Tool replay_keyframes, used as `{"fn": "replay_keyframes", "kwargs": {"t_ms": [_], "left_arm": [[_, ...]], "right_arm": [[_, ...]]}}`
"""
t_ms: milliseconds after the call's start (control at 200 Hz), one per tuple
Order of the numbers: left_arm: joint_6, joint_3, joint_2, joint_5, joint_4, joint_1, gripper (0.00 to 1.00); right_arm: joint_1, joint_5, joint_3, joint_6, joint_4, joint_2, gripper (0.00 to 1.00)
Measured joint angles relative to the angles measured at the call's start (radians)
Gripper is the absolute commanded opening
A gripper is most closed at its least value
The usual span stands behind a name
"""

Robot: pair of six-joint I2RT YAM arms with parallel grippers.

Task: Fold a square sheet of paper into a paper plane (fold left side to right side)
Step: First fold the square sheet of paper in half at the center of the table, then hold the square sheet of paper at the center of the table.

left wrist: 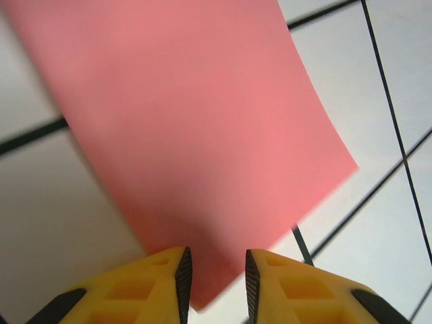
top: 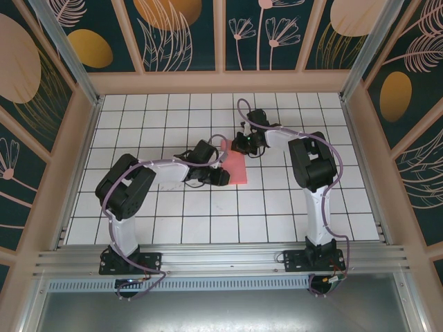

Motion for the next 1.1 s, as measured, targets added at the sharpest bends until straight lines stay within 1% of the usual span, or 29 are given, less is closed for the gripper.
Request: {"fn": "replay_keyframes", "kwargs": {"t_ms": [190, 310, 390, 505, 601, 686, 876, 1096], "left_arm": [[0.003, -0.028, -0.034, 0.069, -0.043, -0.013, 0.32], [0.002, -0.023, -0.078, 0.083, -0.071, -0.009, 0.32], [-0.001, 0.003, -0.108, 0.086, -0.082, 0.014, 0.33], [-0.005, 0.08, -0.105, 0.089, -0.083, 0.066, 0.33], [-0.005, 0.148, -0.066, 0.084, -0.075, 0.1, 0.32], [-0.004, 0.196, -0.008, 0.075, -0.071, 0.114, 0.32], [-0.003, 0.248, 0.112, 0.076, -0.077, 0.113, 0.32], [-0.001, 0.289, 0.171, 0.089, -0.076, 0.11, 0.32]], "right_arm": [[0.0, -0.001, 0.001, -0.008, -0.001, 0.0, 0.08], [0.0, -0.002, 0.001, -0.011, -0.001, 0.0, 0.08], [0.0, -0.002, 0.001, -0.011, -0.001, 0.0, 0.08], [0.0, -0.003, 0.001, -0.011, -0.001, 0.0, 0.08], [0.0, -0.003, 0.001, -0.012, -0.001, 0.0, 0.08], [0.0, -0.004, 0.001, -0.012, -0.001, 0.0, 0.08], [0.001, -0.004, 0.001, -0.019, 0.0, 0.0, 0.08], [0.001, -0.007, 0.001, -0.019, 0.0, 0.0, 0.09]]}}
